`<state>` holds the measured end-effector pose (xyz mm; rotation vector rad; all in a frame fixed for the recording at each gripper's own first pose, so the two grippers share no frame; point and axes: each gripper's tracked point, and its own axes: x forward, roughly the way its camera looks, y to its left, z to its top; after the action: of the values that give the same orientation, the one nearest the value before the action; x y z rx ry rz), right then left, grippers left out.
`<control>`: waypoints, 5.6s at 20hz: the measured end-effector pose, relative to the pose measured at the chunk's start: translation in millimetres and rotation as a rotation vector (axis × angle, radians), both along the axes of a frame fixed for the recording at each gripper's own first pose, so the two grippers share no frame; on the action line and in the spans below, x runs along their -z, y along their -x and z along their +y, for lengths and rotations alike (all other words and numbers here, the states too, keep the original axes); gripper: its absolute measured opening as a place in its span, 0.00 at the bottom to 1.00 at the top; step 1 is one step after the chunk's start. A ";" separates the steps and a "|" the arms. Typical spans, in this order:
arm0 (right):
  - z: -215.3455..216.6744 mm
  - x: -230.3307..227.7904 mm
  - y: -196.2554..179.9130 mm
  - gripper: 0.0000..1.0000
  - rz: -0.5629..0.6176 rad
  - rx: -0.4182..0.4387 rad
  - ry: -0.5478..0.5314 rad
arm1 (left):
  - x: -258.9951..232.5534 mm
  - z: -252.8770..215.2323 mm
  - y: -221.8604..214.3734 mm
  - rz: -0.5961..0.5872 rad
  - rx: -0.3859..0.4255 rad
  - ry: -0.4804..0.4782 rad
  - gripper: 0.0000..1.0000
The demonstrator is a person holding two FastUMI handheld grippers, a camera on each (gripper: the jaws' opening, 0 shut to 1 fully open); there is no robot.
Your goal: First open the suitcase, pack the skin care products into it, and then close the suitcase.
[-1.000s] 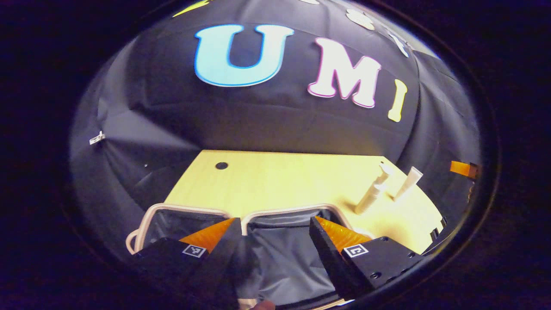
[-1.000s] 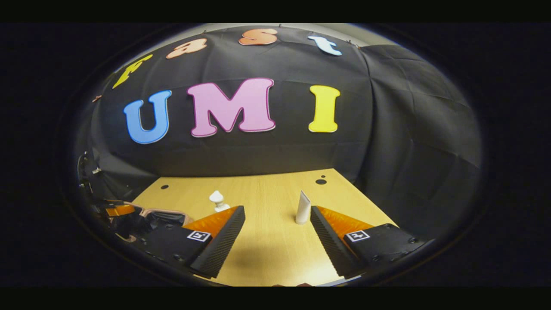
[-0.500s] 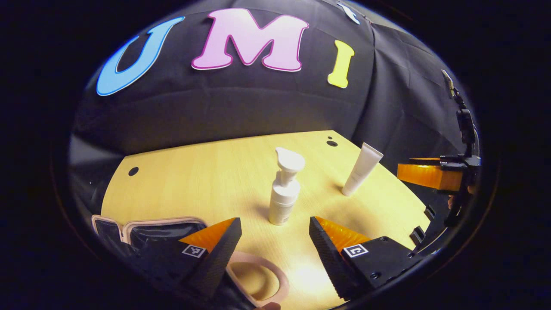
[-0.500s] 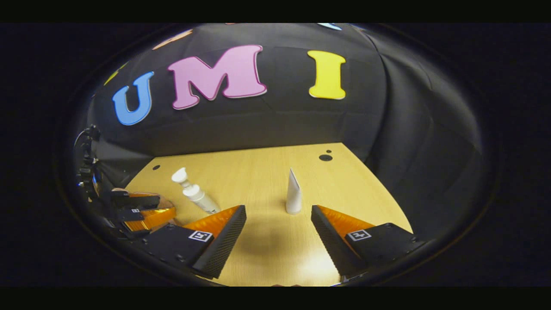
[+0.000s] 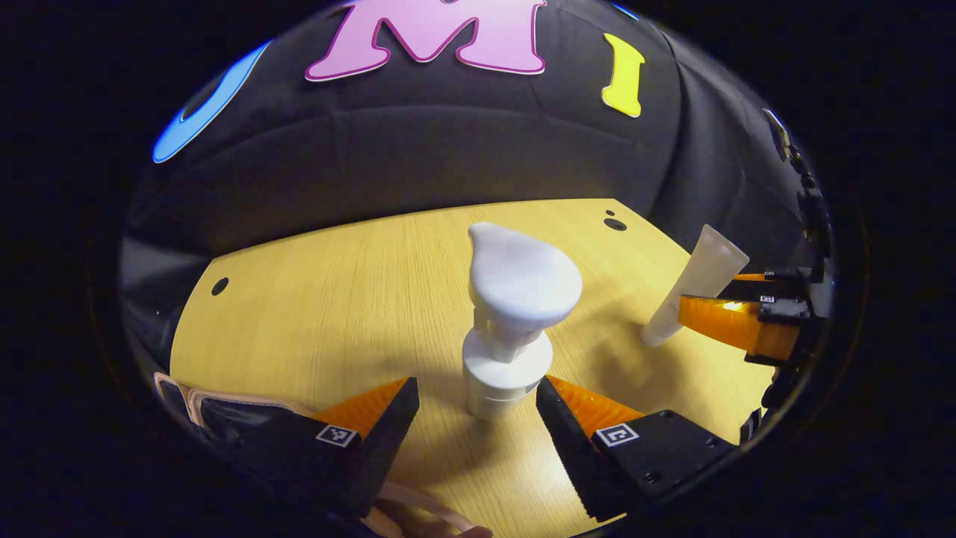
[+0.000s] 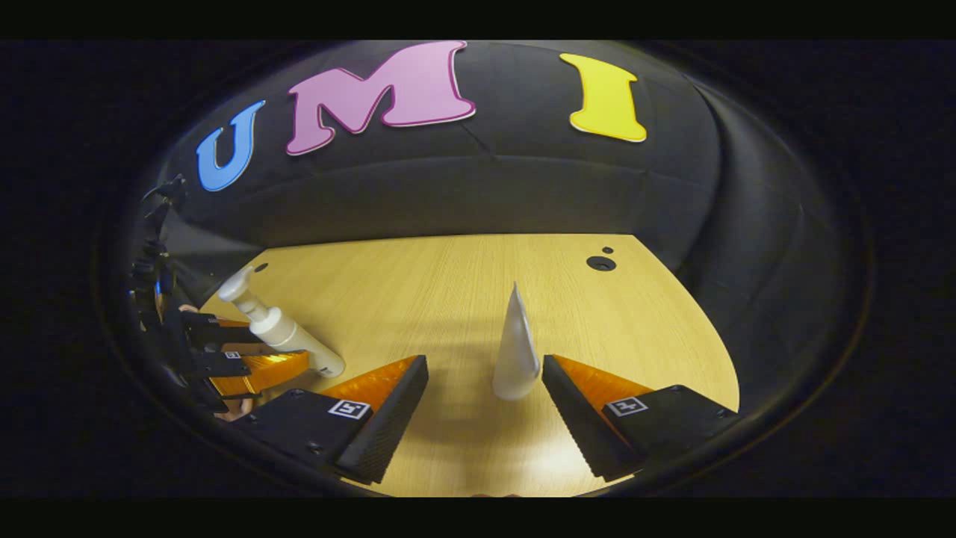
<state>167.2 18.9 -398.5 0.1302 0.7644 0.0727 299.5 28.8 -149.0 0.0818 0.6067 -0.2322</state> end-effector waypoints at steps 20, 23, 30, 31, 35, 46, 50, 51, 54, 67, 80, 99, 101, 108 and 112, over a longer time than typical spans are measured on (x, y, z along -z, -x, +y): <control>5.6 -19.1 38.7 0.36 0.090 0.019 -0.111 | -28.7 38.9 80.4 0.189 0.029 0.068 0.54; 10.9 -40.6 69.6 0.43 0.082 -0.013 -0.090 | -64.1 90.3 129.6 0.169 0.034 0.018 0.53; 40.2 -73.3 107.4 0.35 0.060 -0.040 -0.076 | -82.0 193.4 195.0 0.213 -0.087 -0.106 0.53; 45.0 -75.2 110.0 0.35 0.057 -0.041 -0.076 | -71.5 196.4 206.7 0.275 -0.105 -0.091 0.54; 69.4 -87.1 115.7 0.35 0.037 -0.077 -0.122 | -27.6 213.1 232.0 0.510 -0.140 -0.113 0.54; 53.7 -89.2 156.3 0.35 0.030 -0.081 -0.113 | 68.7 256.6 245.2 1.000 -0.220 -0.310 0.57; 44.0 -84.9 170.3 0.35 0.034 -0.112 -0.068 | 90.7 265.8 243.5 1.062 -0.291 -0.309 0.59; 43.2 -84.2 174.2 0.35 0.035 -0.124 -0.057 | 94.7 265.6 244.7 1.077 -0.290 -0.302 0.59; 45.7 -83.4 176.5 0.35 0.041 -0.142 -0.053 | 97.2 263.3 245.7 1.080 -0.265 -0.265 0.63; 143.5 -104.3 156.2 0.35 0.067 -0.269 -0.205 | -2.9 270.0 198.9 0.503 -0.030 -0.287 0.69; 379.2 -97.2 172.3 0.35 0.361 -0.531 -0.443 | -43.8 434.6 289.6 0.292 -0.330 -0.064 0.67; 400.4 -2.0 198.0 0.51 0.787 -0.177 -0.201 | 39.2 633.7 286.1 0.442 -0.755 0.183 0.68; 404.1 -17.2 191.5 0.41 0.731 -0.204 -0.239 | 48.4 638.6 278.2 0.471 -0.753 0.169 0.67; 370.9 -73.2 187.8 0.41 0.584 -0.265 -0.344 | 81.6 642.3 251.4 0.570 -0.739 0.175 0.67; 333.9 -78.2 188.5 0.41 0.560 -0.210 -0.345 | 107.1 645.0 245.8 0.655 -0.759 0.167 0.66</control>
<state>-21.3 352.7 -320.3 0.4091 1.3203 0.3805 53.7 673.9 -256.1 -0.3993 1.2168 0.4496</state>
